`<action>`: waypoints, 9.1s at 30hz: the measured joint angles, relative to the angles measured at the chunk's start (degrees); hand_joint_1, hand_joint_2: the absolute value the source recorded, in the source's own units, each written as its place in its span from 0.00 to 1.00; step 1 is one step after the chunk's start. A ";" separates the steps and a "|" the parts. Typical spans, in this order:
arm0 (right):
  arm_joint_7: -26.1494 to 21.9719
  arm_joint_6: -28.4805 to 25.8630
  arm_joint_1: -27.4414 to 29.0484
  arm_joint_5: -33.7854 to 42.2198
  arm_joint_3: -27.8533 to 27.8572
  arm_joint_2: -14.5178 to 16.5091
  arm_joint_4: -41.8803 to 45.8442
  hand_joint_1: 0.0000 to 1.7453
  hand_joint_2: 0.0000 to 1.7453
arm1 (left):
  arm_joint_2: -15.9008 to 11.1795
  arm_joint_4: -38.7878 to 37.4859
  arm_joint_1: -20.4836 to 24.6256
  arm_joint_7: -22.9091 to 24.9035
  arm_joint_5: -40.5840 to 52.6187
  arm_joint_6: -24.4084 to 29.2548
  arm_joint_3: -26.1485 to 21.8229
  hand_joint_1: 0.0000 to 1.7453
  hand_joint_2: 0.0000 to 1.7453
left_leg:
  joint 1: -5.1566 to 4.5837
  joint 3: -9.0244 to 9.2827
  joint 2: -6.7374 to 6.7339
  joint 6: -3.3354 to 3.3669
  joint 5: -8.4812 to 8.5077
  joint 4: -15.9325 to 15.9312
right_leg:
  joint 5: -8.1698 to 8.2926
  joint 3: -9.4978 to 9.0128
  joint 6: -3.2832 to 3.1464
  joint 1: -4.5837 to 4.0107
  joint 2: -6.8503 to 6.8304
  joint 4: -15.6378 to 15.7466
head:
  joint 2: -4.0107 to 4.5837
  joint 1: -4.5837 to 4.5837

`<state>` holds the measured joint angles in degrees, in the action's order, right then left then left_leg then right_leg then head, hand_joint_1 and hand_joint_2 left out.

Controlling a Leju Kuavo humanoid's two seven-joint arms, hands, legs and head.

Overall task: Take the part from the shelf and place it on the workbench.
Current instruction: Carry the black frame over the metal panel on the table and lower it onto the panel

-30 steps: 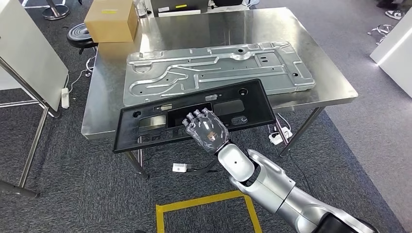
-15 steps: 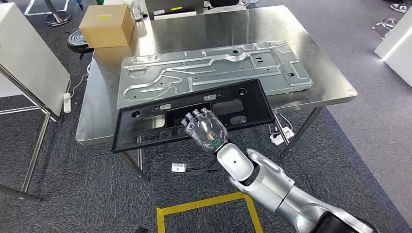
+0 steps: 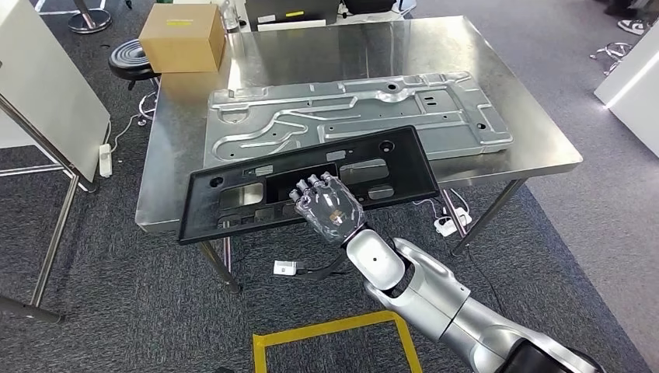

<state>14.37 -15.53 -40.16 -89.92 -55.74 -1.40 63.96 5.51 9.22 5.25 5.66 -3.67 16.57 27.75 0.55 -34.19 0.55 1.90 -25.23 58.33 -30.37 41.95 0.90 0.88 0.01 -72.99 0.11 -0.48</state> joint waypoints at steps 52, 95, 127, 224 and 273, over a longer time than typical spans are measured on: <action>0.80 -0.45 -0.47 0.00 0.00 0.13 -0.72 0.99 1.00 | -0.51 -0.04 0.36 0.13 0.06 -0.04 1.11 0.00 1.00 | -0.24 -1.22 -0.22 -1.79 0.71 0.29 | 2.65 -9.07 -1.43 -0.57 0.13 14.01 | 0.00 0.01; 0.69 -0.60 -0.47 0.00 0.00 0.07 -0.81 0.99 1.00 | -0.66 -0.15 0.59 0.13 -0.07 -0.04 1.48 0.00 1.00 | 0.43 1.90 -0.07 -0.59 -1.57 -0.46 | 3.74 -1.44 0.36 0.29 0.03 5.16 | 0.00 0.22; 0.69 -0.75 -0.43 0.00 0.02 0.15 -0.76 0.99 1.00 | -0.75 -0.22 0.70 0.11 -0.11 0.04 1.52 0.00 1.00 | 0.13 1.54 -0.05 -0.75 -1.70 0.25 | 5.53 -4.11 -0.11 -0.14 0.07 10.48 | 0.00 0.47; -1.66 -3.26 7.89 0.00 6.05 1.25 0.15 0.99 1.00 | -0.98 -0.24 0.72 -1.75 0.05 2.01 4.35 0.00 1.00 | -0.47 -1.19 -0.08 -1.26 0.93 0.01 | 3.15 -8.91 -0.88 -0.54 0.31 14.40 | 0.00 0.48; -4.57 -5.43 13.32 0.00 9.08 3.47 -0.85 0.99 1.00 | -2.16 -0.52 -0.01 -1.59 -1.19 2.87 5.39 0.00 1.00 | -0.47 -1.20 -0.08 -1.28 0.91 0.00 | 3.12 -8.91 -0.87 -0.54 0.31 14.40 | 0.00 0.48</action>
<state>9.80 -20.96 -26.84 -89.92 -46.66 2.07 63.11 3.36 8.70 5.24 4.07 -4.86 19.44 33.14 0.08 -35.38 0.48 0.62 -24.32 58.34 -27.25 33.04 0.02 0.33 0.33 -58.58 0.11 0.00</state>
